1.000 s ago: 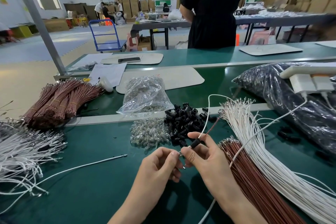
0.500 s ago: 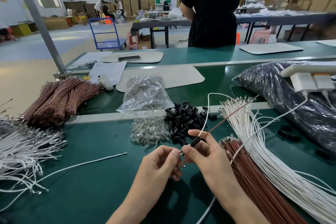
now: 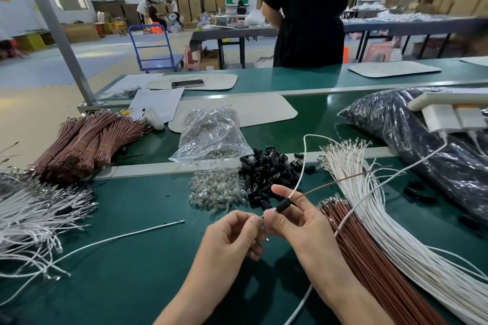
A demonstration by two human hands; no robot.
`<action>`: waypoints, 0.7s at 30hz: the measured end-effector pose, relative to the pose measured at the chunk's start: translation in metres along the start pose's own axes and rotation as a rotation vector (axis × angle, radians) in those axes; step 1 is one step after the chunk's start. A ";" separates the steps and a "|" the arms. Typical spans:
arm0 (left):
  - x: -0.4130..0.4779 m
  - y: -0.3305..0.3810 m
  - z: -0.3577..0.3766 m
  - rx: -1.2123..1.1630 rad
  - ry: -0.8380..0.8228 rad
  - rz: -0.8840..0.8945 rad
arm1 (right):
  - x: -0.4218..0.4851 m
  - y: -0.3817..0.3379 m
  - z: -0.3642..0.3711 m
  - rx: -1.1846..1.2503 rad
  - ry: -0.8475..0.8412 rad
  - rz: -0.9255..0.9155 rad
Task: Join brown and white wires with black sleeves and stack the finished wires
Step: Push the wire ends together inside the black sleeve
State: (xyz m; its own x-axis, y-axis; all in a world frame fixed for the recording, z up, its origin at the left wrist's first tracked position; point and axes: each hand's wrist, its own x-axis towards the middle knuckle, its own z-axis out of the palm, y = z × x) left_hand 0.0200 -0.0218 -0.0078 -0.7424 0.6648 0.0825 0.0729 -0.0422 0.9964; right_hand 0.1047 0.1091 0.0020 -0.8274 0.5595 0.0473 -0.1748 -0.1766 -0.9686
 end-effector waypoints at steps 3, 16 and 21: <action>0.000 0.002 0.000 0.026 0.020 0.031 | -0.001 -0.001 0.001 0.019 -0.035 0.019; -0.002 0.003 0.001 0.029 0.034 0.006 | -0.004 0.000 -0.001 -0.062 -0.082 -0.007; -0.004 0.005 0.001 0.062 0.042 0.043 | -0.003 0.000 -0.001 -0.082 -0.071 -0.007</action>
State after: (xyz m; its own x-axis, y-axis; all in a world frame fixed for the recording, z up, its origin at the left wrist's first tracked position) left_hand 0.0239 -0.0237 -0.0035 -0.7649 0.6316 0.1268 0.1454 -0.0225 0.9891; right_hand 0.1075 0.1080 0.0012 -0.8624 0.5015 0.0687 -0.1392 -0.1044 -0.9848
